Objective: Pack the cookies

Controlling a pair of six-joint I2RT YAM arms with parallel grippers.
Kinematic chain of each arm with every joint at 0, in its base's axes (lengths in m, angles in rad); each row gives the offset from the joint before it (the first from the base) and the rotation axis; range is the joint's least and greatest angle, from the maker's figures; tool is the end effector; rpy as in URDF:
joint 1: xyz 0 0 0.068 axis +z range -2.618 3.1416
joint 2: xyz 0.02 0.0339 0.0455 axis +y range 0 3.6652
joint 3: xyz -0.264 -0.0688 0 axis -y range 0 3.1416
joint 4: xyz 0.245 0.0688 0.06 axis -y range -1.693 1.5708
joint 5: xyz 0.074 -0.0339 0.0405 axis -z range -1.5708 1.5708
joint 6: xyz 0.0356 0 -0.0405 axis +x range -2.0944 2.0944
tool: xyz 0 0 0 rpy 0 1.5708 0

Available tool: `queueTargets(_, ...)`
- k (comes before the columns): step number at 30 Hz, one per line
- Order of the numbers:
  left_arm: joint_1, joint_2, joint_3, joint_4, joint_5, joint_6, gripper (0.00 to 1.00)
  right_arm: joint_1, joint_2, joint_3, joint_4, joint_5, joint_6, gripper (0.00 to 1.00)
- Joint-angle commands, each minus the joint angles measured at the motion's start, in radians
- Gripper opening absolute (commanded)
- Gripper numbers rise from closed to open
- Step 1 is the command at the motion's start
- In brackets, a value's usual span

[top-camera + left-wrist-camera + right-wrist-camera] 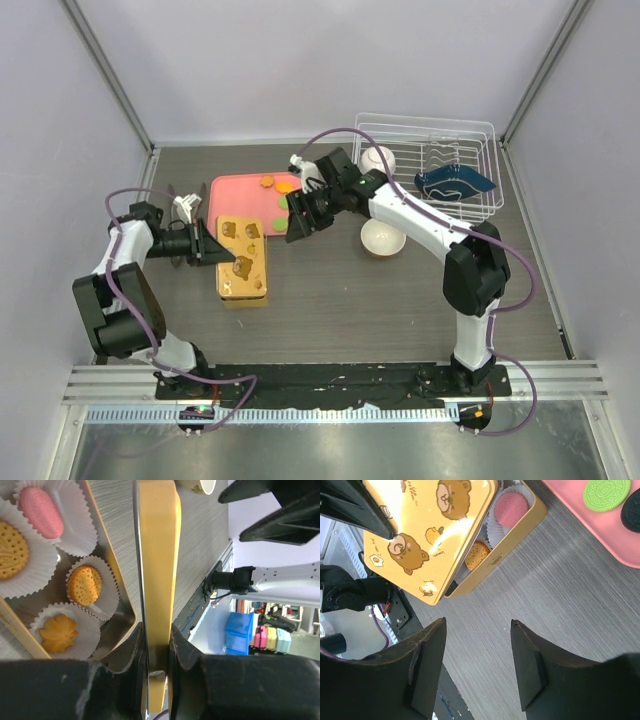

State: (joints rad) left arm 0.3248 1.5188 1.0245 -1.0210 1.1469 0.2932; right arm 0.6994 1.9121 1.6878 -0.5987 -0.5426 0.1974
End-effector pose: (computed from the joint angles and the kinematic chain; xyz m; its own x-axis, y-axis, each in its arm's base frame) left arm 0.2523 0.0507 0.2252 -0.9300 -0.1877 -0.3161 0.1937 0.4807 -0.8552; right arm 0.3185 0.2919 0.2897 -0.7110 -0.3786 -0.5926 -0.6940 0.5135 0.5046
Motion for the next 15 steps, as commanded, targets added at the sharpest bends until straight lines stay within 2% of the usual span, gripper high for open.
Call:
queueTargets(1,-0.003,0.056,0.014,0.048,-0.006,-0.069,0.00,0.009,-0.008,0.001,0.023,0.020,-0.009,0.59)
queueTargets(11,-0.003,0.155,0.028,-0.001,0.046,-0.003,0.00,0.037,0.028,0.024,0.010,0.047,-0.018,0.60)
queueTargets(15,-0.003,0.214,0.057,-0.072,0.065,0.064,0.00,0.045,0.033,0.029,0.005,0.050,-0.024,0.60)
